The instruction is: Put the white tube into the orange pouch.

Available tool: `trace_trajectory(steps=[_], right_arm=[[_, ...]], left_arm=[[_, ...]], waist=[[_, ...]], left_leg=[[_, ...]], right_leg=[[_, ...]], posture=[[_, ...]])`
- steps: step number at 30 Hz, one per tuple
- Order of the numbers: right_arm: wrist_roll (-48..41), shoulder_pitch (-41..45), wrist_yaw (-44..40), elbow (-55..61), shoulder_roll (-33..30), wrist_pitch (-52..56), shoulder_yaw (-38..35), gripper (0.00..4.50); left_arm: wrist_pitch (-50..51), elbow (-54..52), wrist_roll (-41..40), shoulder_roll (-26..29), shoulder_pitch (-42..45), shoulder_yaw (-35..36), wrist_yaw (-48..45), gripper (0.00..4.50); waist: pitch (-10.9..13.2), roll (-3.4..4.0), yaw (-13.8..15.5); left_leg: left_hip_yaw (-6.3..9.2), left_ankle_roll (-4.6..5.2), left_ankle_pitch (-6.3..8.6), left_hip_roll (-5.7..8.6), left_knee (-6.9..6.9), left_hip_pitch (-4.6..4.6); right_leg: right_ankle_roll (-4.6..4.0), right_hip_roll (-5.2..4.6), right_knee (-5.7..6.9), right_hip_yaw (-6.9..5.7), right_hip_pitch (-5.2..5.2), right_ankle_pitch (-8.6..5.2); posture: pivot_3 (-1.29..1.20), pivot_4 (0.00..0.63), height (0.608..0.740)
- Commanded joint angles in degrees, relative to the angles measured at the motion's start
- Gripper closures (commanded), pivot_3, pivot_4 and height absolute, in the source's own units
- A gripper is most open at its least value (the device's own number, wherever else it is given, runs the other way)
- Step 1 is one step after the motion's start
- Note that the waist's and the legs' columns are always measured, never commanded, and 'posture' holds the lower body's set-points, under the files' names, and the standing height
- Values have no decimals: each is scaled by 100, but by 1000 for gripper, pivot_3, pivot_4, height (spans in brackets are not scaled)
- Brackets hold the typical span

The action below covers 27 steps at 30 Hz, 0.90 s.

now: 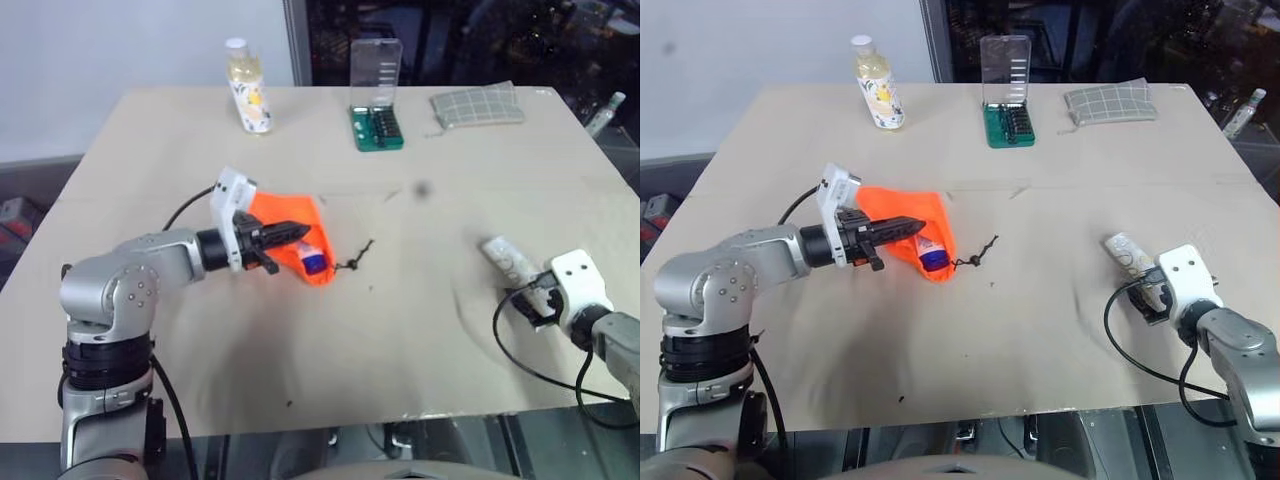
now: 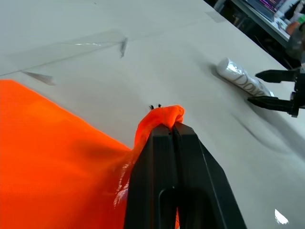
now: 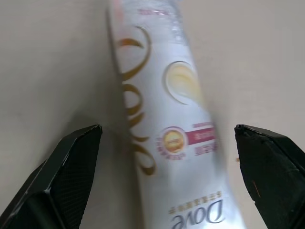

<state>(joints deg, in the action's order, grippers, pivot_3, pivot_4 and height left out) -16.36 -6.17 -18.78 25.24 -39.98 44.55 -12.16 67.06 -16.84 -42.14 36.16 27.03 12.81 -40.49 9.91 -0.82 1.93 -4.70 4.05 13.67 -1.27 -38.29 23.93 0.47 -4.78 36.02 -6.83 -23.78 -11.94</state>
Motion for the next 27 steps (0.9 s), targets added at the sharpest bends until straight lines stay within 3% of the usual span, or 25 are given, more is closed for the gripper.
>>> trace_trajectory(steps=[1,2,8,17,21,27], right_arm=[[120,-33,-61,-442,49,-34,-91,392],[92,-28,-107,-465,57,-40,-89,607],[-125,-112,-538,-61,24,-132,-49,3509],[-949,7,-1420,1309,85,-100,513,3509],[-1459,763,-1701,1643,271,277,1290,3509],[-1323,2228,-1719,826,842,663,2459,3509]], left_arm=[[41,-279,-237,-121,12,110,220,4500],[55,-313,-261,-112,-27,113,245,4500],[133,-432,-406,-106,-197,154,460,4500],[226,-215,-645,-483,140,132,860,4500],[168,-76,-611,-472,208,68,890,4500],[144,-63,-623,-405,287,-31,811,4500]], waist=[[-3,-4,12],[-5,-8,15],[-8,-11,21],[-8,-12,-7],[2,-8,-92],[8,-13,-94]], left_leg=[[0,0,0,0,-1,-1],[0,0,0,1,-2,-1],[2,0,0,1,-3,-1],[3,3,0,-12,-2,-2],[3,6,-2,-12,-1,-2],[7,4,-4,-7,-2,1]], right_leg=[[0,0,0,0,1,0],[0,-1,0,1,2,0],[0,1,0,4,3,0],[1,21,0,9,0,0],[18,23,0,11,-2,11],[16,18,0,7,-1,10]], posture=[[0,150,740],[0,150,740],[0,150,740],[0,150,740],[0,150,740],[0,150,740]])
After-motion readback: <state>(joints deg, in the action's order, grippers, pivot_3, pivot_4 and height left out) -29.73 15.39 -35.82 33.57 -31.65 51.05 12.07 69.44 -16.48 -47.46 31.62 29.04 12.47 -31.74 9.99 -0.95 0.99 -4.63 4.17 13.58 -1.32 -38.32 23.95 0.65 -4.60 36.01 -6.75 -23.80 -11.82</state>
